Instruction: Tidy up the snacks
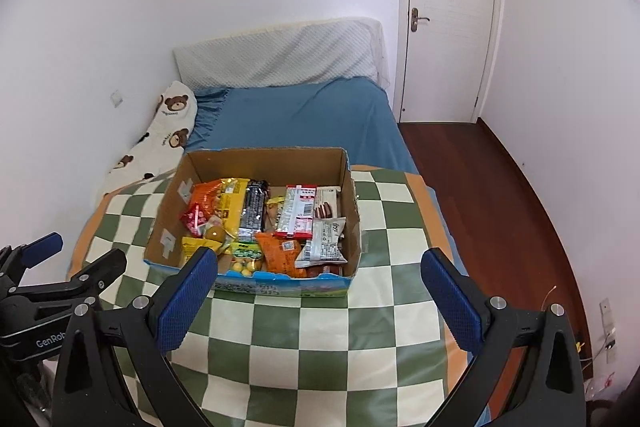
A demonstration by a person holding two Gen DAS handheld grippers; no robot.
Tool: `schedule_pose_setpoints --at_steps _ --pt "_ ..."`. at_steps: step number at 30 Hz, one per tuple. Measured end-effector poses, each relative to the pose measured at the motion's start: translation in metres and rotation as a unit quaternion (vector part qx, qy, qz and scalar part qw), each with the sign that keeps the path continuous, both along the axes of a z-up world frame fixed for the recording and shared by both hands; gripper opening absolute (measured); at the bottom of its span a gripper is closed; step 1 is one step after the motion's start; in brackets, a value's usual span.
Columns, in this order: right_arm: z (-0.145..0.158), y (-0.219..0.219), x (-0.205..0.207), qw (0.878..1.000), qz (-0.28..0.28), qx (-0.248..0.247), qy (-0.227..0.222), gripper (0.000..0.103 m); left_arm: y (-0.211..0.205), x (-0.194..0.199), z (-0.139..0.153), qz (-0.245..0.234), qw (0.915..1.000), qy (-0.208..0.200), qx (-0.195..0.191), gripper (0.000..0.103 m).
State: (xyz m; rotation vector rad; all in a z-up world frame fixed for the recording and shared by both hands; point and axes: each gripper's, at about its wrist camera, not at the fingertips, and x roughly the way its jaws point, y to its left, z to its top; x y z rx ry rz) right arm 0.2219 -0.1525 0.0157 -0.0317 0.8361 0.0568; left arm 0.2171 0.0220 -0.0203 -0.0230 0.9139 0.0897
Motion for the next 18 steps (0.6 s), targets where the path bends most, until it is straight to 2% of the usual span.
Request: schedule_pose_setpoints --at_steps 8,18 --pt "-0.023 0.001 0.022 1.0 -0.003 -0.004 0.016 0.103 -0.003 0.022 -0.014 0.001 0.9999 0.01 0.006 0.103" --pt "-0.034 0.003 0.033 1.0 -0.002 -0.013 0.023 0.103 -0.006 0.029 -0.017 -0.003 0.9999 0.014 0.008 0.103"
